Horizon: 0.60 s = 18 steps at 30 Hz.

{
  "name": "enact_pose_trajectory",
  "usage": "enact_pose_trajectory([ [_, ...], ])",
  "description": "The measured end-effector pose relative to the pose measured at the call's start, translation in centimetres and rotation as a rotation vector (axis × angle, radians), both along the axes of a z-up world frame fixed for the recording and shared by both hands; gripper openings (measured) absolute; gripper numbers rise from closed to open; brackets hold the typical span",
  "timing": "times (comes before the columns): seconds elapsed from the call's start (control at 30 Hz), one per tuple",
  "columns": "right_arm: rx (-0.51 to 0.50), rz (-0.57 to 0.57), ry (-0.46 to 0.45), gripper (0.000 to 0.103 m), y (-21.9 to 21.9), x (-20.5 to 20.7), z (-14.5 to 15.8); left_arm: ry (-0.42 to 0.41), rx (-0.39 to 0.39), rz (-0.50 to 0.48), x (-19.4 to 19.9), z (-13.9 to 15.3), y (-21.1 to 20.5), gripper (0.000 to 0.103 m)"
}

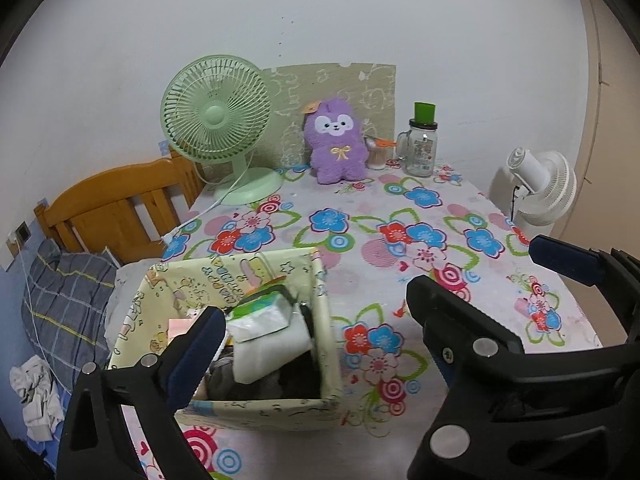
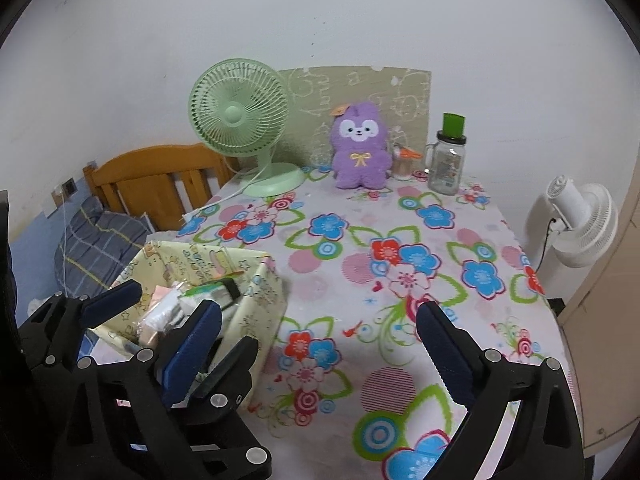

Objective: Organize soft objects
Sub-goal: 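Open both tools and withdraw them from the fabric box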

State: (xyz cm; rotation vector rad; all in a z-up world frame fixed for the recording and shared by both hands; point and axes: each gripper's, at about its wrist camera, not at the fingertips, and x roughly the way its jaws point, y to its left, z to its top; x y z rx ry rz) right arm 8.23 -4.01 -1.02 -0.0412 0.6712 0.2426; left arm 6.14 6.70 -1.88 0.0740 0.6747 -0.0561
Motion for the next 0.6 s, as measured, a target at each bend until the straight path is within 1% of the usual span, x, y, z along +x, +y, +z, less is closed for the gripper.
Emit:
enact_pose_trajectory([
  [0.2,0.005,-0.03,-0.017,0.102,-1.8,-0.8,0.4,-0.014,-0.007,-0.009,-0.6,0.4,-1.3,0.101],
  [0.6,0.011,-0.08,-0.043,0.102,-4.9,-2.4,1.0,-0.044,-0.014,-0.017,-2.1,1.1,-3.2,0.102],
])
